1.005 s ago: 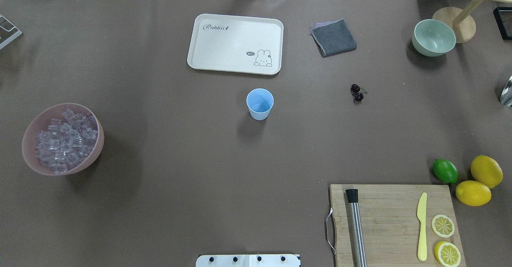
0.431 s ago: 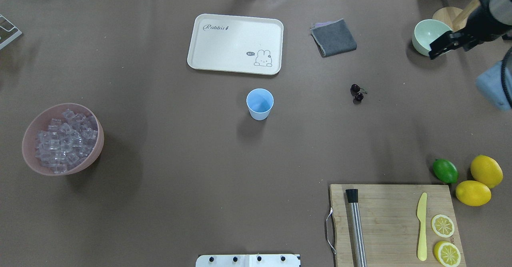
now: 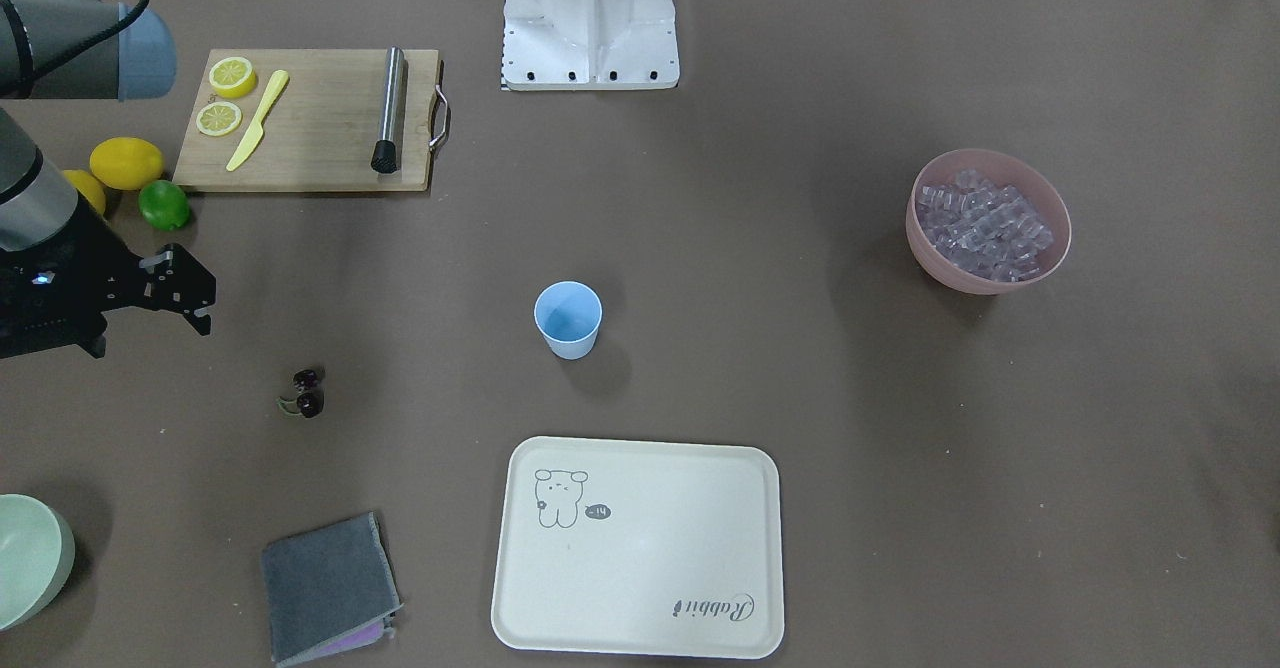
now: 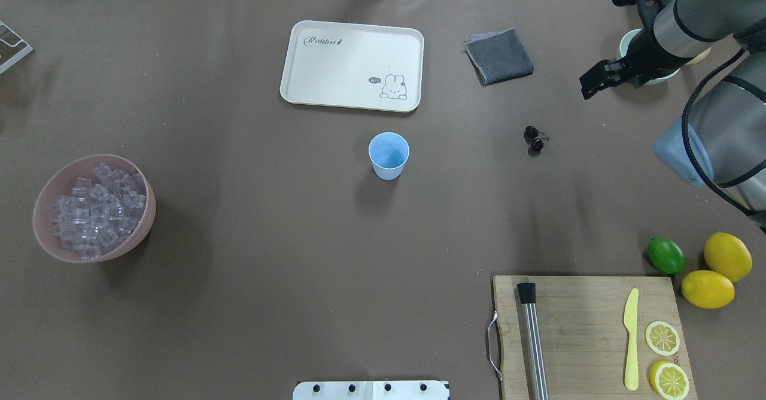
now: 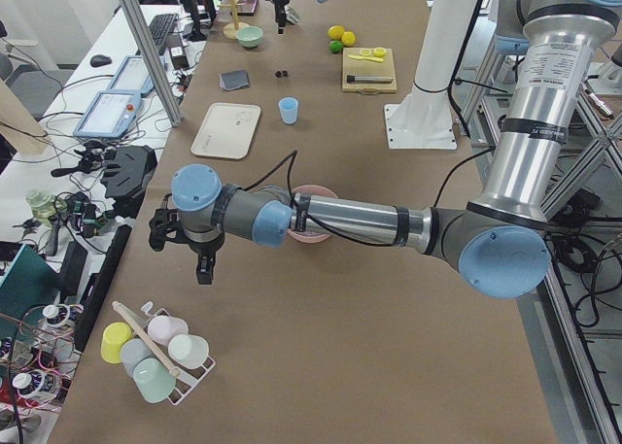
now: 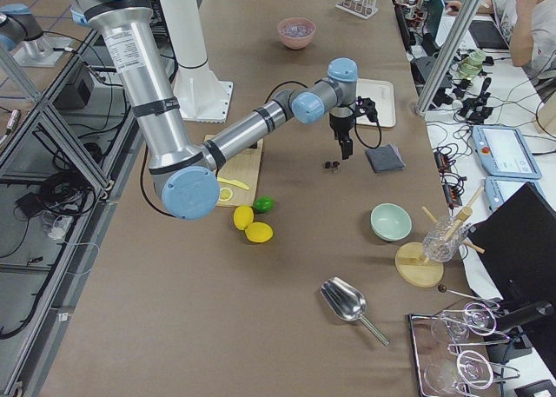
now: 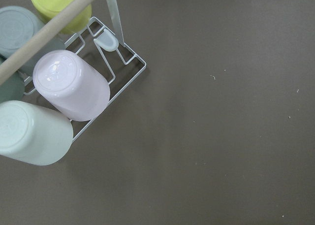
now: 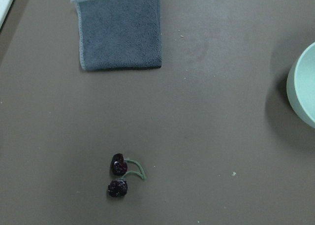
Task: Put ice and cherries in cup
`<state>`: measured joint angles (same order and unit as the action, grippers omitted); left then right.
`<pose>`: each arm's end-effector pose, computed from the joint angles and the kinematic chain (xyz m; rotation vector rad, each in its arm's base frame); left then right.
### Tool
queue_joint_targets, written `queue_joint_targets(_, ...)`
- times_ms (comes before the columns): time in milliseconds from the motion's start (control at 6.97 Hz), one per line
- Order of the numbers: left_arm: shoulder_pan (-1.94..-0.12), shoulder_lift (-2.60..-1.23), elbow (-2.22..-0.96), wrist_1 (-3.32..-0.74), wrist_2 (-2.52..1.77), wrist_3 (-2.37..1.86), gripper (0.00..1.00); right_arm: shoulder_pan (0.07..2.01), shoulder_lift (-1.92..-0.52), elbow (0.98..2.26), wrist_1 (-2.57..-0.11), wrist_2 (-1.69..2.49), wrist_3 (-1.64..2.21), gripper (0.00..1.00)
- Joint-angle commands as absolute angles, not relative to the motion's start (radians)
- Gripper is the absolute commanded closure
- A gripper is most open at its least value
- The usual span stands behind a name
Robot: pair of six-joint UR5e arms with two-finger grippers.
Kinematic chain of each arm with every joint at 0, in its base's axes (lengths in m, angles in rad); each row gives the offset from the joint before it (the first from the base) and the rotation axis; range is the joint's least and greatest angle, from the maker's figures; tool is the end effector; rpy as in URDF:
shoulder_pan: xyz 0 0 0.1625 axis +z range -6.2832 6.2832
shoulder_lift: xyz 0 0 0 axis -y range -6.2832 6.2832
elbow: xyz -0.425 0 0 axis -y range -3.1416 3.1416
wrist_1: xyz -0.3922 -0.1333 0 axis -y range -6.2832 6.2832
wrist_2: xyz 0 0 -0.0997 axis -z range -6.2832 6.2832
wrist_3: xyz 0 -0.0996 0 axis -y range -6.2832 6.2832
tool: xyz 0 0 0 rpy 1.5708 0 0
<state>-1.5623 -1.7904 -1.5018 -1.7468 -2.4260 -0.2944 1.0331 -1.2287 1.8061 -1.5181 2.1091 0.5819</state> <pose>-0.0531 -0.5962 0.5484 0.1750 0.8838 -0.1267 -0.2378 -0.5593 0.3591 0.2444 -0.7667 -0.1277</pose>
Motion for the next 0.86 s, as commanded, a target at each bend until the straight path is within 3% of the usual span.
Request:
queue_joint_targets(0,-1.537,-1.784,-1.609,-1.768,-2.468,-0.299,0.02,1.081,-1.241,1.839,-1.519,2.117,0.612,0.00)
queue_joint_targets(718,-1.243,-1.870,-1.727,-1.833,-2.362,-0.624,0.02,1.288,-1.284,1.832,-1.655,2.178,0.309,0.00)
